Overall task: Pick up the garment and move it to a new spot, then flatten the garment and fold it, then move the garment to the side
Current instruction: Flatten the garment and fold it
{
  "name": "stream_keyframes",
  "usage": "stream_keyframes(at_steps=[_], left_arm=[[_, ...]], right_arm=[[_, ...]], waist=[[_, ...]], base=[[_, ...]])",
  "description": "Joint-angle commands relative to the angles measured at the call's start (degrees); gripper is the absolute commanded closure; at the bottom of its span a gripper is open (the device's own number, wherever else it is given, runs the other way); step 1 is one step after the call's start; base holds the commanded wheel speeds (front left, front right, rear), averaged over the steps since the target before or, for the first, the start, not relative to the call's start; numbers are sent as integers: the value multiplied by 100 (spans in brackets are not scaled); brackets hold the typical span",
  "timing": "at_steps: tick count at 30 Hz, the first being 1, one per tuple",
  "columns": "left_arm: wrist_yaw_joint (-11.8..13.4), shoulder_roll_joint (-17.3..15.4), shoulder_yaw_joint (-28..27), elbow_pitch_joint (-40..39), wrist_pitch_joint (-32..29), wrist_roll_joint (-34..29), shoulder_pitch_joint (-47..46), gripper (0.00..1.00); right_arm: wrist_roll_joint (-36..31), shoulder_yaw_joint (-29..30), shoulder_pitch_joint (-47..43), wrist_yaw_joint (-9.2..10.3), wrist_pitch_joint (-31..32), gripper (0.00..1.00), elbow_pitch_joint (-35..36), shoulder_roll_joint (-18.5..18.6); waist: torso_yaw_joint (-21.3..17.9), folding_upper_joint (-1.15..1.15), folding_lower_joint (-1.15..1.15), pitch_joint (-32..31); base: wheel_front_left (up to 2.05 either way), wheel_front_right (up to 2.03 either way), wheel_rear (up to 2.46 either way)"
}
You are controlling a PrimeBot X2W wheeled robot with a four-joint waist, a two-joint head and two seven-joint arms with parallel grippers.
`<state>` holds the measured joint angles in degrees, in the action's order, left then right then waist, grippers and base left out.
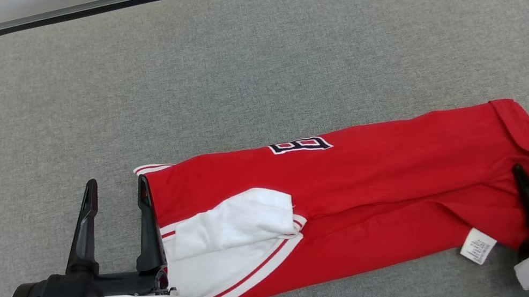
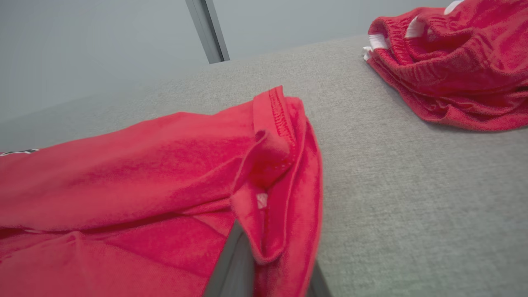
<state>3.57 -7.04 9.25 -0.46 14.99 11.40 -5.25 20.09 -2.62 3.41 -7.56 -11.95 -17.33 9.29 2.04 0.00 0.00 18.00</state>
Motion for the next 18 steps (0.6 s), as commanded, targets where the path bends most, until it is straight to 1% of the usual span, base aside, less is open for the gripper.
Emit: stream_keyframes(at_steps=[1, 6, 9, 10, 11, 13, 14, 18], left_arm=[[-15, -12, -29, 0, 24, -40, -42, 0], [-40, 62, -44, -16, 24, -74, -43, 0], [-51, 98, -68, -15, 24, -80, -3, 0], [-48, 101, -80, -11, 24, -78, 11, 0], [-60, 107, -103, -11, 24, -80, 25, 0], [-78, 117, -120, -12, 24, -94, 31, 0], [-78, 117, -120, -12, 24, -94, 31, 0], [-107, 135, -120, -11, 24, -122, 46, 0]], right_arm=[[10, 134, -48, 14, 27, 100, 57, 79], [-38, 498, -143, 14, 97, 100, 197, 232], [-141, 469, -40, 14, 150, 100, 452, 284], [-207, 412, 5, 13, 210, 100, 584, 280], [-354, 235, 117, 13, 293, 100, 928, 277], [-555, -5, 230, 13, 449, 100, 1285, 223], [-555, -5, 230, 13, 449, 100, 1285, 223], [-827, -734, 561, 11, 776, 100, 1871, 154]], waist=[[9, 0, 0, -10], [49, 0, 0, -38], [37, 0, 0, -87], [28, 0, 0, -108], [8, 0, 0, -158], [-10, 0, 0, -213], [-10, 0, 0, -213], [2, 0, 0, -314]], base=[[0, 0, 0], [0, 0, 0], [0, 0, 0], [0, 0, 0], [0, 0, 0], [0, 0, 0], [0, 0, 0], [0, 0, 0]])
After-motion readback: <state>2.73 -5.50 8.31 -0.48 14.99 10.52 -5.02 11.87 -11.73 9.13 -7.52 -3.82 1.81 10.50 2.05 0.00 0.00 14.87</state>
